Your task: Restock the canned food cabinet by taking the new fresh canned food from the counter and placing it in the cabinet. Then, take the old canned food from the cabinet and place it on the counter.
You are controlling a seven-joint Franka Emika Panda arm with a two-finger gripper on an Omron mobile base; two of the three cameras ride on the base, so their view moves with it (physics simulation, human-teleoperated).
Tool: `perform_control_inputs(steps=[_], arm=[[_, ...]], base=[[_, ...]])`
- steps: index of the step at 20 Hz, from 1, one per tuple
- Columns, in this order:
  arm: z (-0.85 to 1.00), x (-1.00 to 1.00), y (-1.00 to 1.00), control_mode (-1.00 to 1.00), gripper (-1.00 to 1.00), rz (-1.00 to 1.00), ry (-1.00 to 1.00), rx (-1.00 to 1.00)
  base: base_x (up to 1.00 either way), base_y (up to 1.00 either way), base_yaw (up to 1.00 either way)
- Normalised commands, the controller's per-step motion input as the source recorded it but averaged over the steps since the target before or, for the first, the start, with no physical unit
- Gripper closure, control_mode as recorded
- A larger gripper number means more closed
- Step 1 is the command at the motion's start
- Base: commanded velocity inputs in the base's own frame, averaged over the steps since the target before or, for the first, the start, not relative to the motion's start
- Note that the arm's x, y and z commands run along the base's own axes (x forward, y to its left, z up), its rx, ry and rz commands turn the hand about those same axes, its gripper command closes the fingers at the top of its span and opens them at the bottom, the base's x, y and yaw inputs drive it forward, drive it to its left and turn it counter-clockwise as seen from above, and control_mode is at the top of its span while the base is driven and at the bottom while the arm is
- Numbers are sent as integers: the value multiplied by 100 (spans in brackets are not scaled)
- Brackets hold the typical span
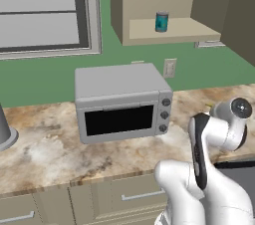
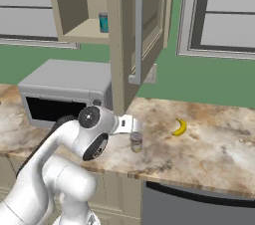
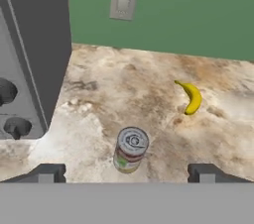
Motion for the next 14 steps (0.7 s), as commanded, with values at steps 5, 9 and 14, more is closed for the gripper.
perform_control_inputs(steps=[5, 9, 14], arm=[[100, -100, 48, -100, -100, 2, 0, -1], [100, -73, 49, -100, -100, 4, 0, -7], [75, -38, 8, -100, -100, 1, -17, -4]], base=[[0, 0, 0], [0, 0, 0], [0, 0, 0]])
